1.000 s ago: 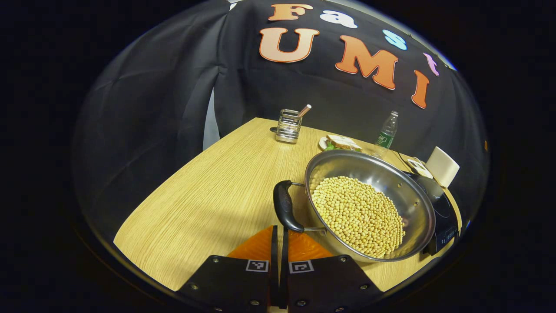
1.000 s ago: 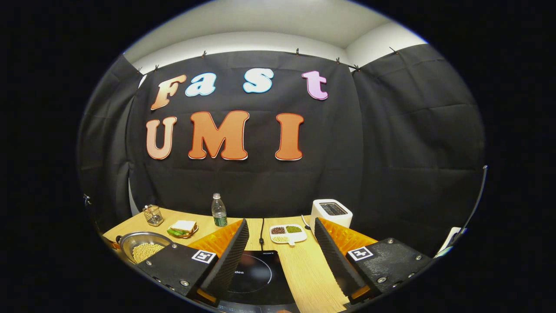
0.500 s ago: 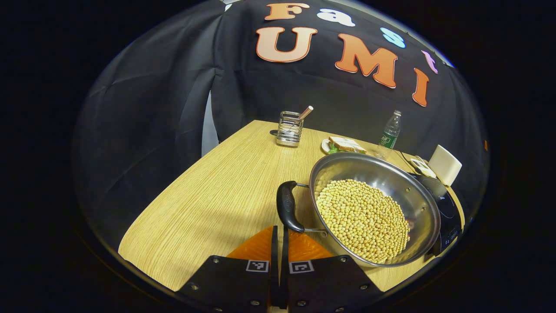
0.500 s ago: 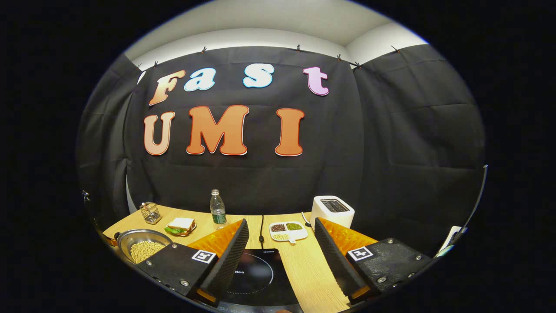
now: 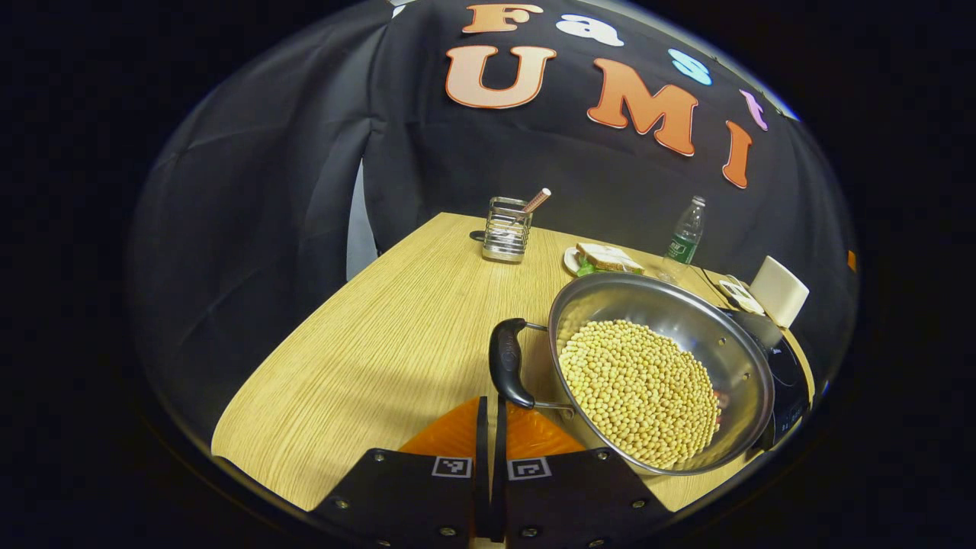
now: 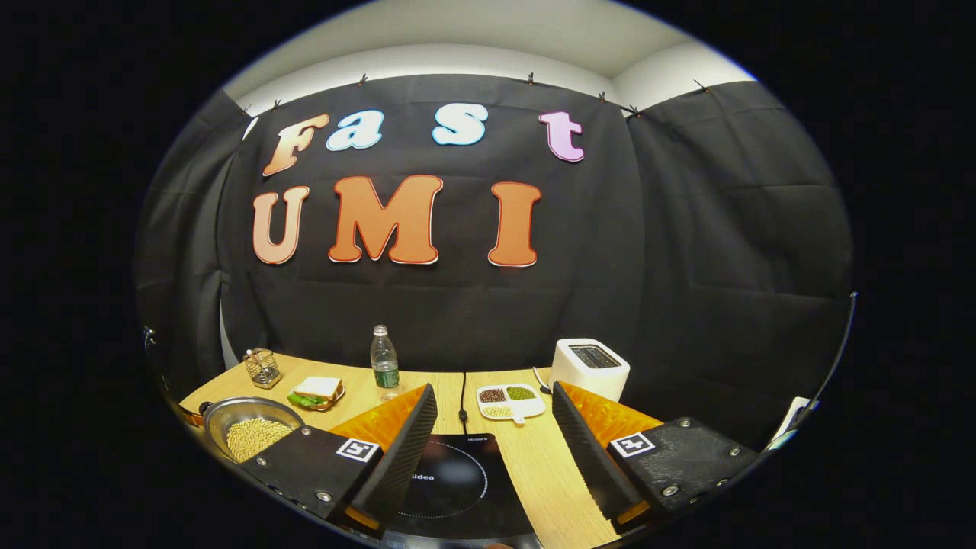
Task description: First push the handle of the pot to place it horizontally, then grasp the pot with both hands and set it on the induction cooktop.
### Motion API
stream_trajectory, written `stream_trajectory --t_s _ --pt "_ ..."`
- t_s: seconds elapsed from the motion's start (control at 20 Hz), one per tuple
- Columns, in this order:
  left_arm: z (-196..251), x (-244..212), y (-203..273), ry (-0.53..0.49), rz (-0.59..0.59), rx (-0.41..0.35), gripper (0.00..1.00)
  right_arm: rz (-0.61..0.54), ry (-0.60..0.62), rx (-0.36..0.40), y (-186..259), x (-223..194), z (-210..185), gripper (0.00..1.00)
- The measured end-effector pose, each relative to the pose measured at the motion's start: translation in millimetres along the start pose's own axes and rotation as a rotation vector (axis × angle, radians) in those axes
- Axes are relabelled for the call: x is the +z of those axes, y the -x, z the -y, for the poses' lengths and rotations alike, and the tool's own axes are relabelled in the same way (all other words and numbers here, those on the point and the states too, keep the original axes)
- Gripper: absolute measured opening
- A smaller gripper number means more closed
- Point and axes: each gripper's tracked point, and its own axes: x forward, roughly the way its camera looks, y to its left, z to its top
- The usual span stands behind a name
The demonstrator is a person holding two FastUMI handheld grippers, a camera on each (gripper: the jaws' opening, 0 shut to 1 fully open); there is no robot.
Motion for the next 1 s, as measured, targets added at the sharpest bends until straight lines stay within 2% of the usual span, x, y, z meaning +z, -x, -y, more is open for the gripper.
stream_trajectory --t_s 0.55,0.75,1.0 --pt "-7 7 5 -0.009 0.024 0.004 0.02 -0.048 -0.037 0.025 -8 -20 -35 0.94" --pt "-12 36 20 -0.034 0.124 0.013 0.02 -0.084 -0.096 0.070 -7 -39 -74 0.95" --pt "5 64 27 -0.138 0.191 0.013 0.02 -0.190 -0.122 0.135 -5 -84 -147 0.95"
